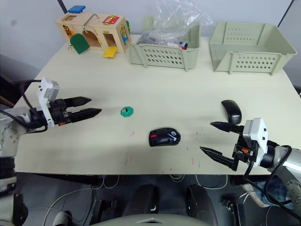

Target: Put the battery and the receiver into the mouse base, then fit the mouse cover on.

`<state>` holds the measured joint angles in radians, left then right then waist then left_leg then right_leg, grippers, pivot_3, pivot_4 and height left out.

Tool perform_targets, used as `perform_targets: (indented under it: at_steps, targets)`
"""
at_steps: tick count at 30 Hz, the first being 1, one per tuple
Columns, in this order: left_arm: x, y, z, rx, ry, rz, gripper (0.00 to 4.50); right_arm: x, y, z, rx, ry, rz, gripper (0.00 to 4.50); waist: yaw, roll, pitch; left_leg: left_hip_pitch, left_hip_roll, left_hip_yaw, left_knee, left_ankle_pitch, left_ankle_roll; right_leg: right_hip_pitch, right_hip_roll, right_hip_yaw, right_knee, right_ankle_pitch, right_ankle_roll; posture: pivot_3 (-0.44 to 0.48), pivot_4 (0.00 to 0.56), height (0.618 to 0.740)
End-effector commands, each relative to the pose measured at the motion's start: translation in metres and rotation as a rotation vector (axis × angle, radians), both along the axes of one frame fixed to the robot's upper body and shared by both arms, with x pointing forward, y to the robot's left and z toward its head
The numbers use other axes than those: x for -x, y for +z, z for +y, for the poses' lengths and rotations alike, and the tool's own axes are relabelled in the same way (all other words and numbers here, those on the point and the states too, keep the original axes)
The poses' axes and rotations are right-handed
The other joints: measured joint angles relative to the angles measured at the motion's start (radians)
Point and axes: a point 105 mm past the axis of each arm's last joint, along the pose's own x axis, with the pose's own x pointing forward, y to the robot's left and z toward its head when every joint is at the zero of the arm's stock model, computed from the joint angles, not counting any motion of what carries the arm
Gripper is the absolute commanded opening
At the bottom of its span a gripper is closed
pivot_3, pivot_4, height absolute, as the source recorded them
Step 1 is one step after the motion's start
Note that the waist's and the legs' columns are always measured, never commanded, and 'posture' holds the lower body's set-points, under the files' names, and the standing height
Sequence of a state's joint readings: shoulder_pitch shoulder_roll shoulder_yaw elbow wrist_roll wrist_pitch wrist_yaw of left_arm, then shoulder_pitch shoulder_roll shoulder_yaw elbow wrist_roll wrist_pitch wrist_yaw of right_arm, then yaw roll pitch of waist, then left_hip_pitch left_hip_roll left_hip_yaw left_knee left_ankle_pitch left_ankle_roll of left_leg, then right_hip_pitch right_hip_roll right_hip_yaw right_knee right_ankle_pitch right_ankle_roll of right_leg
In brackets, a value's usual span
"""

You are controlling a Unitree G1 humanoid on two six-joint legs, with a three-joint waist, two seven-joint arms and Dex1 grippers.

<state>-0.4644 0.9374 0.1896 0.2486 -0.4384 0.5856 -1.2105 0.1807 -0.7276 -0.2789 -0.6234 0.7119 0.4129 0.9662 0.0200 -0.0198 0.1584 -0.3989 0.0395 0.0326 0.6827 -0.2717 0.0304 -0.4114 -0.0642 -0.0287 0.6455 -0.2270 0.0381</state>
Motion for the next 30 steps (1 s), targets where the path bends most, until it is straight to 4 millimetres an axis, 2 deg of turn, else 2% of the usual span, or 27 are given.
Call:
perform_targets:
  at_steps: [1,2,3,4,10,13,14,26,28,30]
  targets:
    - [-0.006,-0.004,0.004,-0.041,-0.037,-0.014,4.41,0.003,0.008,0.007,-0.015,0.023,-0.033,4.50,-0.006,0.000,0.000,0.000,0.000,0.001,0.000,0.000,0.000,0.000,0.000,0.000,0.000,0.000,0.000,0.000,0.150,0.740]
    - [-0.014,-0.009,0.002,-0.063,-0.062,-0.009,4.41,0.002,0.008,0.009,-0.017,0.028,-0.037,4.50,-0.007,-0.001,0.000,0.000,0.000,0.001,0.000,0.000,0.000,0.000,0.000,0.000,0.000,0.001,0.002,0.000,0.150,0.740]
    - [-0.020,-0.013,0.000,-0.082,-0.083,-0.005,3.89,0.001,0.009,0.012,-0.018,0.032,-0.041,4.50,-0.004,-0.001,0.000,0.000,0.000,0.001,0.000,0.000,0.000,0.000,0.000,0.000,0.000,0.002,0.003,0.000,0.150,0.740]
    - [-0.026,-0.016,-0.004,-0.101,-0.111,0.001,3.72,0.000,0.009,0.013,-0.022,0.033,-0.044,4.50,-0.004,-0.002,0.001,0.000,0.000,0.001,0.000,0.000,0.000,0.000,0.000,0.000,0.000,0.002,0.004,0.000,0.150,0.740]
    - [-0.040,-0.026,-0.015,-0.166,-0.199,-0.001,3.72,0.003,0.011,0.014,-0.028,0.032,-0.048,4.50,-0.006,-0.003,0.001,-0.001,0.000,0.002,0.001,0.000,0.000,0.000,0.000,0.001,0.000,0.002,0.004,0.000,0.150,0.740]
    - [-0.043,-0.029,-0.017,-0.182,-0.217,0.001,2.87,0.004,0.012,0.014,-0.034,0.028,-0.047,4.50,-0.007,-0.004,0.002,-0.001,0.000,0.002,0.001,0.000,0.000,-0.001,0.000,0.001,0.000,0.003,0.004,0.000,0.150,0.740]
    - [-0.043,-0.030,-0.017,-0.197,-0.224,0.001,2.43,0.004,0.012,0.014,-0.036,0.026,-0.047,4.50,-0.007,-0.004,0.002,-0.001,0.000,0.002,0.001,0.000,0.000,-0.001,0.000,0.001,0.000,0.002,0.004,0.000,0.150,0.740]
    - [-0.047,-0.034,-0.026,-0.233,-0.279,-0.017,2.43,0.005,0.010,0.013,-0.038,0.012,-0.045,4.50,-0.005,-0.004,0.002,-0.001,0.000,0.001,0.001,0.000,0.000,-0.001,0.000,0.000,0.001,0.003,0.004,0.000,0.150,0.740]
    - [-0.047,-0.034,-0.027,-0.233,-0.282,-0.015,1.74,0.005,0.009,0.013,-0.037,0.010,-0.045,4.50,-0.006,-0.004,0.002,-0.001,0.000,0.001,0.001,0.000,0.000,-0.001,0.000,0.000,0.001,0.003,0.004,0.000,0.150,0.740]
    - [-0.048,-0.035,-0.028,-0.237,-0.285,-0.016,1.57,0.006,0.009,0.012,-0.036,0.009,-0.044,4.50,-0.006,-0.004,0.002,-0.001,0.000,0.002,0.001,0.000,0.000,-0.001,0.000,0.000,0.001,0.003,0.004,0.000,0.150,0.740]
